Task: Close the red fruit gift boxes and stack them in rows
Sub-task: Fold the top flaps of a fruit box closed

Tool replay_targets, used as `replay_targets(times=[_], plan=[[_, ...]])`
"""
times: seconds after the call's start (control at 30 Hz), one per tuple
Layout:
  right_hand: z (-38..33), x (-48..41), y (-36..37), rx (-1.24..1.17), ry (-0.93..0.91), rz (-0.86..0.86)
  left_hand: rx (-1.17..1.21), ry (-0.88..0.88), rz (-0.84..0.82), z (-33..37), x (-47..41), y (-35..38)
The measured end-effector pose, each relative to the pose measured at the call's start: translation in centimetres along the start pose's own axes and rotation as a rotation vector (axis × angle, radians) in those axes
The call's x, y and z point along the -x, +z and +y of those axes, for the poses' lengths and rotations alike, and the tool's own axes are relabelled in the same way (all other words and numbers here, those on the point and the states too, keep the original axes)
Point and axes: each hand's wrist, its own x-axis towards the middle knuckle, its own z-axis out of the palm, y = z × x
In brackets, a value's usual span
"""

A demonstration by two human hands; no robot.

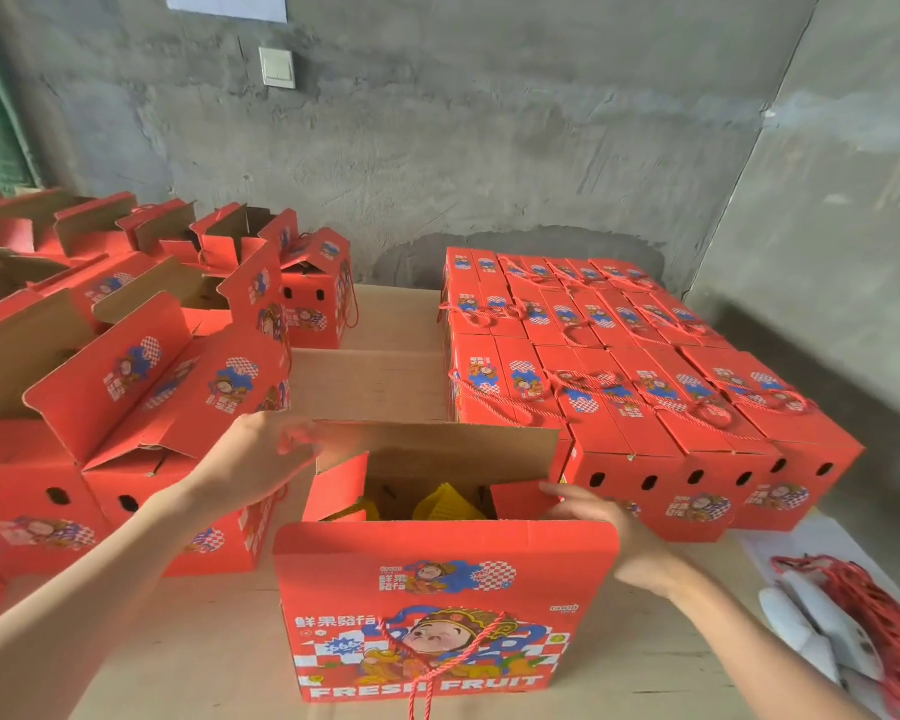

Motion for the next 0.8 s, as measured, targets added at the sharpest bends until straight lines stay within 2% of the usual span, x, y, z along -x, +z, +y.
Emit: replay_targets(times=[0.1,0.2,0.33,0.4,0.5,0.6,0.67,0.8], plan=[[0.4,0.5,1.0,-0.139,0.015,0.168,0.037,-0.015,-0.007,-0.5,1.1,0.7],[0.8,1.4,1.3,-0.138,-0.013,0.209,0.09,-0.004,-0.004,-1.2,1.8,1.6],[1.4,2.6,0.2,-0.054,-0.009,0.025,0.194,-0.089,-0.181,-1.8,3.0,3.7],[1.3,2.9,-0.5,-0.098,0.03,-0.077,0.212,0.067,-0.008,-2.2,5.0,4.8],[0.8,3.3,-1.5,-0.143,0.029,-0.216,0.3,-0.007,0.177,-3.0,8.1,6.6],[0.3,3.4,-1.7,-0.224,0.025,-0.279,0.524,-0.101,0.17,-2.6,9.0,8.1],[0.3,3.4,-1.1,-0.292,0.029,-0.184,0.674,-0.189,0.144,-2.5,9.5,8.5],[0.6,2.9,1.2,-0.366,0.007,0.218,0.991,-0.361,0.086,-1.9,9.9,8.0]])
